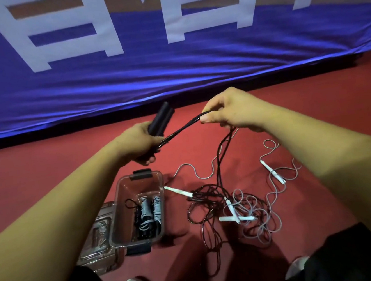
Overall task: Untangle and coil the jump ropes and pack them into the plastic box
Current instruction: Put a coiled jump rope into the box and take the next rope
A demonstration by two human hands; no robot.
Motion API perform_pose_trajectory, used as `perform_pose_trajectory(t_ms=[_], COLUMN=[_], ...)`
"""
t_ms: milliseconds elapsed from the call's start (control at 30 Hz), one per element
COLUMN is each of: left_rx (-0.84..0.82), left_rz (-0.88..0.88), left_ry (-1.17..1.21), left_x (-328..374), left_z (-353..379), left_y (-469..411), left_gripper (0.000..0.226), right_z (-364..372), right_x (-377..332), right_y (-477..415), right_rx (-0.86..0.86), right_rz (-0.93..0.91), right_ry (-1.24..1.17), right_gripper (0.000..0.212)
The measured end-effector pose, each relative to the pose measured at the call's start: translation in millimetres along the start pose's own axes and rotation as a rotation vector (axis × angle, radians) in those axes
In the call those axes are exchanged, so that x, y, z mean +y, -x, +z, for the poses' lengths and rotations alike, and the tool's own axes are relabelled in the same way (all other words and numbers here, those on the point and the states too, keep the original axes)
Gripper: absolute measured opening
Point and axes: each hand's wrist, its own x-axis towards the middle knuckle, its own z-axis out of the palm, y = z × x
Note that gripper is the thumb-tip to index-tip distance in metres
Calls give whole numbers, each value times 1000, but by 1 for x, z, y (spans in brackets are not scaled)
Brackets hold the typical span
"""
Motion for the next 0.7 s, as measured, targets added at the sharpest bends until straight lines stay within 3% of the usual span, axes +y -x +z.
perform_pose_trajectory(t_ms=[133, 267, 367, 533, 600, 700], left_rx=[-261, -418, -480, -533, -558, -498], left_rz=[-38, -111, -108, -3, 113, 360], left_ry=[189, 277, 153, -316, -437, -429], left_x=[9, 14, 14, 6, 6, 15], left_z=[11, 24, 27, 26, 29, 31], left_y=[14, 26, 27, 25, 29, 38], left_gripper=[12, 51, 45, 21, 19, 20], right_z=[-10, -14, -13, -10, -10, -7], right_x=[11, 18, 20, 14, 9, 12], right_y=[-3, -5, -8, -7, -7, -6], right_rx=[117, 110, 96, -20, -62, -57], right_rz=[-13, -2, -12, -149, -205, -181], right_ry=[49, 66, 112, 243, 238, 165], right_gripper=[10, 11, 10, 8, 9, 10])
